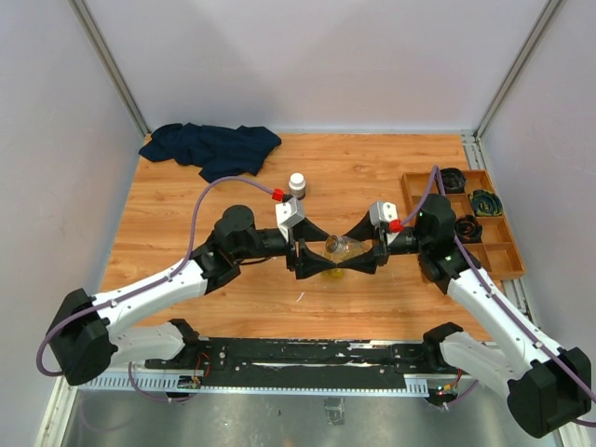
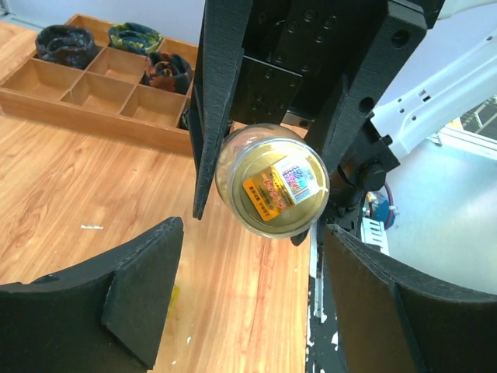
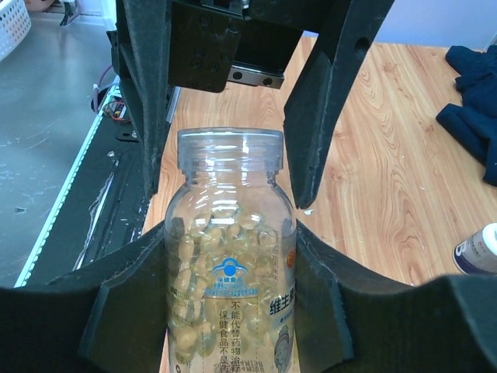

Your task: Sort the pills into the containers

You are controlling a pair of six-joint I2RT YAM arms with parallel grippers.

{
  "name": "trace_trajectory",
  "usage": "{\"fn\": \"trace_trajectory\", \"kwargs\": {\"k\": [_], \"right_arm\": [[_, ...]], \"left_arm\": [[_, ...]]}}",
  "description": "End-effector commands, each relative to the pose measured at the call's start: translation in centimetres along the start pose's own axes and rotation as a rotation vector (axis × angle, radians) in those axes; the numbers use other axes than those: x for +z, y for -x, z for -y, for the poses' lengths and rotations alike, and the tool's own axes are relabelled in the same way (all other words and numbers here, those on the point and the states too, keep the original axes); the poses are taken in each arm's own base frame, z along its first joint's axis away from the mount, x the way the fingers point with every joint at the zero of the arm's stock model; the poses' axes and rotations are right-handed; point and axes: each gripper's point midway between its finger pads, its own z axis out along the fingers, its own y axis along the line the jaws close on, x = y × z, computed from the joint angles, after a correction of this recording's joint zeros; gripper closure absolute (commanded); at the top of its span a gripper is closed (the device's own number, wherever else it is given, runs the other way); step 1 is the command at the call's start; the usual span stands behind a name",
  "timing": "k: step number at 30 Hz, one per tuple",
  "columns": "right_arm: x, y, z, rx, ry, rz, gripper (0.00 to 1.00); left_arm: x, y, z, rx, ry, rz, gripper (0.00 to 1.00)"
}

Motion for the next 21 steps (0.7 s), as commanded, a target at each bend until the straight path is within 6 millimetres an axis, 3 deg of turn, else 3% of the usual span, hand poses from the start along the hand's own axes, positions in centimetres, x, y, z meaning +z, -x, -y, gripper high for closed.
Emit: {"fn": "trace_trajectory", "kwargs": {"k": [1, 7, 11, 17, 21], "right_arm": [[0.1, 1.9, -0.2, -0.085, 0.025, 0.034, 0.99], [0.0, 1.5, 0.6, -0.085, -0.021, 0.010, 0.99], [-0.2, 0.9, 1.8, -0.088, -0.090, -0.019, 0.99], [-0.4, 0.6, 2.6, -0.085, -0.137, -0.036, 0.99], [-0.4, 0.7, 2.6, -0.089, -0.137, -0.035, 0.99]], "left_arm": [[-0.9, 0.1, 0.7, 0.012, 0.001, 0.011, 0.22], [-2.8, 0.8, 1.9, 0.018, 0.009, 0.070, 0.12], [-4.4, 2.9, 0.8, -0.093, 0.153, 0.188, 0.01], [-5.0, 6.4, 0.5, -0.388, 0.198, 0.376, 0.06], [-4.3, 6.8, -0.7, -0.473, 0.243, 0.395, 0.10]]}}
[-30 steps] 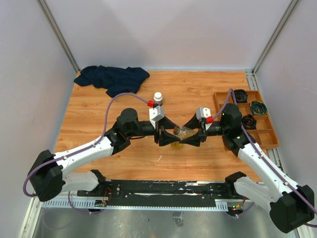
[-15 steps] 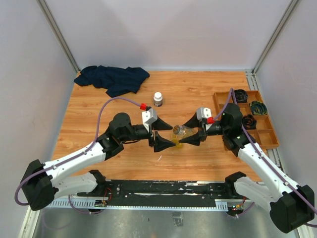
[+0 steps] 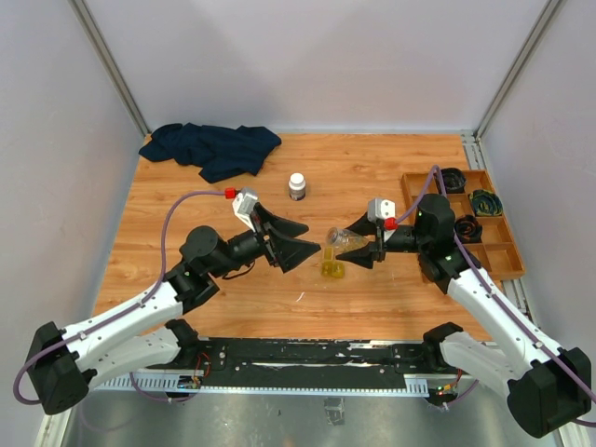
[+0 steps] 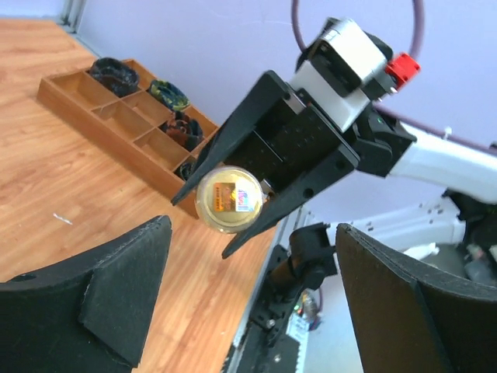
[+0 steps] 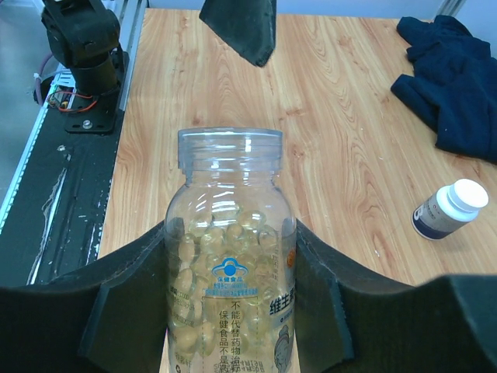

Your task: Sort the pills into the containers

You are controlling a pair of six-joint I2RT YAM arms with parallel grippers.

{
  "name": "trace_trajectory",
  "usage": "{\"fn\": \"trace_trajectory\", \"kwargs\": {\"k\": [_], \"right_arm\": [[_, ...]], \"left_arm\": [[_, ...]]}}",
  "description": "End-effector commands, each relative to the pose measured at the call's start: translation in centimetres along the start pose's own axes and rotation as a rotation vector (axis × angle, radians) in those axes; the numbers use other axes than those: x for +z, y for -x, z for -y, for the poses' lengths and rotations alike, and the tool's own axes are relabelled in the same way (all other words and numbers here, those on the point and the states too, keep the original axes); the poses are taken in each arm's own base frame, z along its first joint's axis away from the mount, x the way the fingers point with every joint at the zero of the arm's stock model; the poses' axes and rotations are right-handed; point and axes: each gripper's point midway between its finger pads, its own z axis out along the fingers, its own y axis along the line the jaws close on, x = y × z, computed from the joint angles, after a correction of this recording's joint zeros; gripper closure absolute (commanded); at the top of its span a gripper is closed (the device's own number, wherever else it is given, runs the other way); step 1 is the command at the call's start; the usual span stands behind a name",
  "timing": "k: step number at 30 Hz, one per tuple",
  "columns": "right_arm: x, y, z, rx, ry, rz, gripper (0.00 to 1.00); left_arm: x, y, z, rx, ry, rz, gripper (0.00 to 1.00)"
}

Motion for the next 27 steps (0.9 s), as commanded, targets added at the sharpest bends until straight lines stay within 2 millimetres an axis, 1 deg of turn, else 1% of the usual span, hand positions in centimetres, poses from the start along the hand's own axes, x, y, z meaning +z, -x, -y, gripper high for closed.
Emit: {"fn": "trace_trajectory", "kwargs": {"k": [1, 4, 8, 15, 22, 27], "right_arm": [[0.0, 1.7, 0.5, -0.066, -0.015, 0.020, 0.99], [0.0, 1.6, 0.5, -0.067, -0.014, 0.019, 0.99], [0.0, 1.6, 0.4, -0.067, -0.010, 0.019, 0.99], [0.0, 1.6, 0.4, -0.064, -0.007, 0.019, 0.99], [0.0, 1.5, 0.4, -0.063, -0.006, 0.017, 0.99], [0.0, 1.4, 0.4, -0.064, -0.008, 0.016, 0.99]], "left_arm": [[1.3, 1.6, -0.5, -0.158, 0.062, 0.083, 0.10], [2.2, 1.1, -0.9, -0.150, 0.099, 0.067, 0.10], [3.2, 0.6, -0.8, -0.129, 0.114, 0.050, 0.12], [4.3, 0.3, -0.7, -0.105, 0.116, 0.024, 0.23], [4.7, -0.5, -0.8, -0.085, 0.133, -0.016, 0.35], [5.1, -0.9, -0.5, -0.069, 0.139, -0.038, 0.38]]}}
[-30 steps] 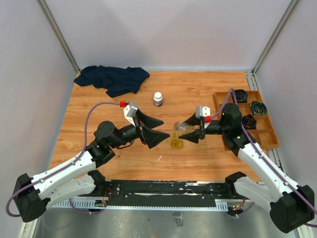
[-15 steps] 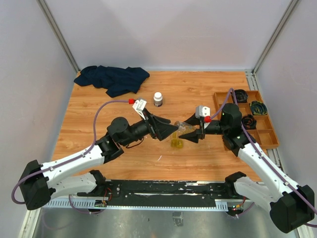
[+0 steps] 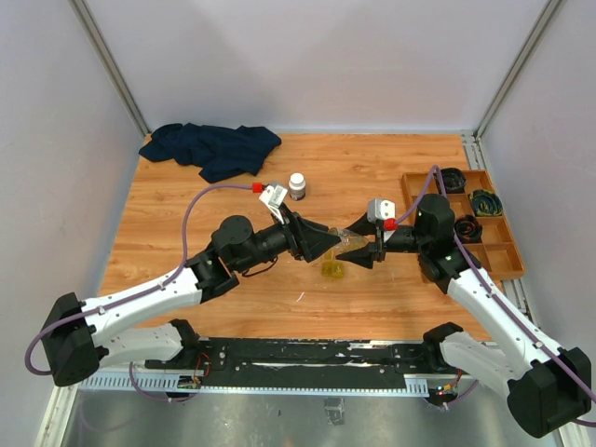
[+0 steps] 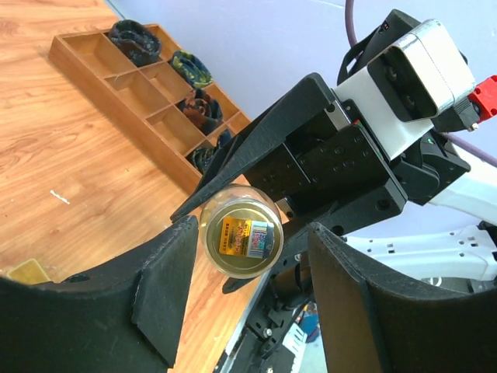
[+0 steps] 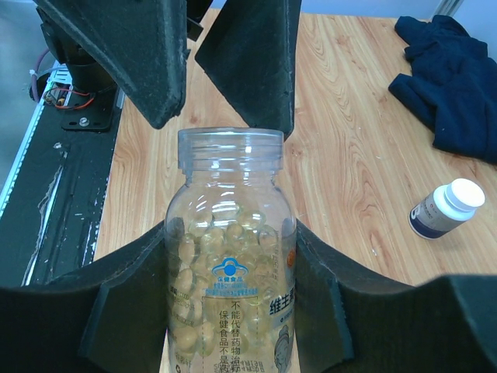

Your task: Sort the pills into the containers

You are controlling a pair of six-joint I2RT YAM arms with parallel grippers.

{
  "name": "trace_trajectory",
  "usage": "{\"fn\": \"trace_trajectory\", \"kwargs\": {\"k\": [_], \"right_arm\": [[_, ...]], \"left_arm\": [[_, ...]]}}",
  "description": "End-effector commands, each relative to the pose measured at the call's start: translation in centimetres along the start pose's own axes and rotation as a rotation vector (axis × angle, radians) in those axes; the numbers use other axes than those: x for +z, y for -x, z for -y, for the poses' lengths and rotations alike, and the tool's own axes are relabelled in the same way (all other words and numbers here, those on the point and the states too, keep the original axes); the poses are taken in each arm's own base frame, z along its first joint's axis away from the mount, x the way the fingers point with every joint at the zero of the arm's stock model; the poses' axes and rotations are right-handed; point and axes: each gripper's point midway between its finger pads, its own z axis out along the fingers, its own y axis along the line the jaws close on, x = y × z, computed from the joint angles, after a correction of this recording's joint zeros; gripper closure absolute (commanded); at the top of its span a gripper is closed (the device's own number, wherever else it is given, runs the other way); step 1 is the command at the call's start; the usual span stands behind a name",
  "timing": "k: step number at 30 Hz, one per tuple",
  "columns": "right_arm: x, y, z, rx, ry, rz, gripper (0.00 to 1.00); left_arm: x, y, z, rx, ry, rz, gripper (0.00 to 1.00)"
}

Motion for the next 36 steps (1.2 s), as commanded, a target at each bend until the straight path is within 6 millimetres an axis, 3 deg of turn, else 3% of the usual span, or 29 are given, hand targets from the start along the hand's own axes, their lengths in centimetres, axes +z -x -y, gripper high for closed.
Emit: {"fn": "trace_trajectory", "kwargs": {"k": [1, 12, 19, 31, 36], "right_arm": [[0.0, 1.6, 0.3, -0.055, -0.001, 0.022, 0.99], [0.1, 1.6, 0.3, -0.055, 0.000, 0.022, 0.99], [0.0, 1.7, 0.3, -0.056, 0.001, 0.023, 0.99], [0.0, 1.8, 0.2, -0.052, 0.002, 0.025, 0.99], [0.1, 2.4, -0.6, -0.046, 0.042, 0.054, 0.99]], "left_arm": [[0.5, 0.9, 1.1, 0.041, -0.004, 0.011, 0.39], [0.9, 0.1, 0.7, 0.059, 0.021, -0.025, 0.52], [1.2, 0.0, 0.5, 0.074, 0.030, -0.042, 0.66], [1.5, -0.9, 0.0, 0.101, 0.063, -0.103, 0.70], [0.7, -1.8, 0.3, 0.201, -0.031, -0.093, 0.72]]}}
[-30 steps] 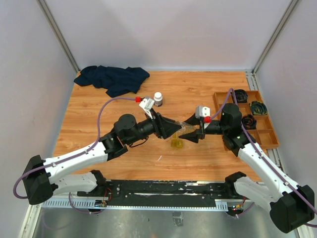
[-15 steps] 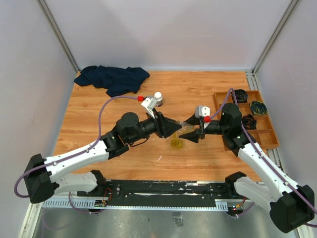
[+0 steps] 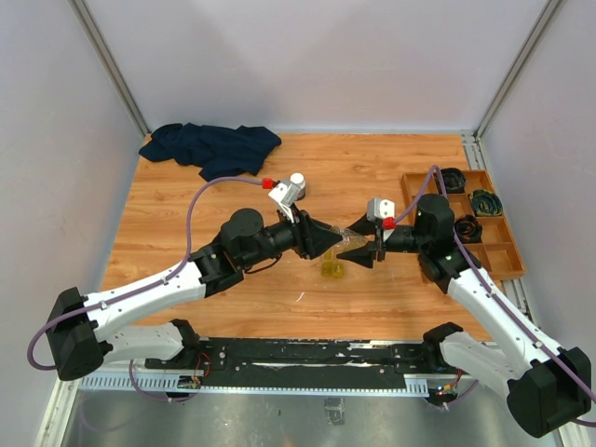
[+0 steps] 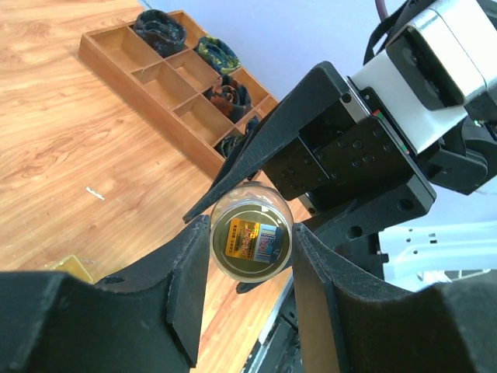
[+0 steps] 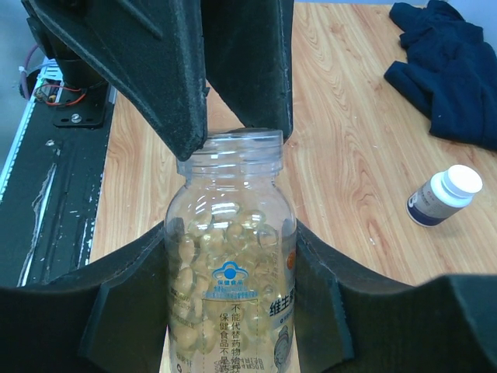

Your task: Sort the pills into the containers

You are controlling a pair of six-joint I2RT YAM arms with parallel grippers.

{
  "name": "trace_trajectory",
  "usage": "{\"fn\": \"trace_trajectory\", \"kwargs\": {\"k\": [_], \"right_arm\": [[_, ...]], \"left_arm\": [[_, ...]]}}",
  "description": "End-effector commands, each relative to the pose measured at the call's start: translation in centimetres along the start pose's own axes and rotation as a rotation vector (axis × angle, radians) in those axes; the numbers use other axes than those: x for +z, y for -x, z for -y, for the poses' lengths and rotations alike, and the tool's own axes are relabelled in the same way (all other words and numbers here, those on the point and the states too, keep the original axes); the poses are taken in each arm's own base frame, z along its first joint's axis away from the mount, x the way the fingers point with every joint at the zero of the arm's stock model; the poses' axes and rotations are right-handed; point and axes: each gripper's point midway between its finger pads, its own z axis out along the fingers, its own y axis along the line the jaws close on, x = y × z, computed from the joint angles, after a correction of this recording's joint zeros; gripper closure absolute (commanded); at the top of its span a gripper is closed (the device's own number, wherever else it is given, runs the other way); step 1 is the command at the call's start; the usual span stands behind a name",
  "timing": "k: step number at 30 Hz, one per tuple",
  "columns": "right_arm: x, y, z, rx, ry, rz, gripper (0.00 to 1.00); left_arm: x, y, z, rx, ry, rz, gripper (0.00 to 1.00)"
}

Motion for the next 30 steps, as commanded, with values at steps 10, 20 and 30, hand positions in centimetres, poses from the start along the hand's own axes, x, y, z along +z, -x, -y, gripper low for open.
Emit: {"fn": "trace_trajectory", "kwargs": {"k": [10, 20, 30], "right_arm": [[0.1, 3.1, -1.6, -0.062, 0.101, 0.090, 0.99], [0.0, 3.2, -1.8, -0.072, 0.109, 0.092, 0.99], [0.0, 3.1, -1.8, -0.078, 0.107, 0.090, 0.99]], "left_arm": [[-0.8, -3.7, 0.5, 0.412, -0.309, -0.090, 0.73], [-0.2, -4.8, -0.4, 0.556, -0.423, -0.164, 0.72], [-0.5, 0.2, 0.5, 0.472, -0.306, 0.018, 0.18]]}}
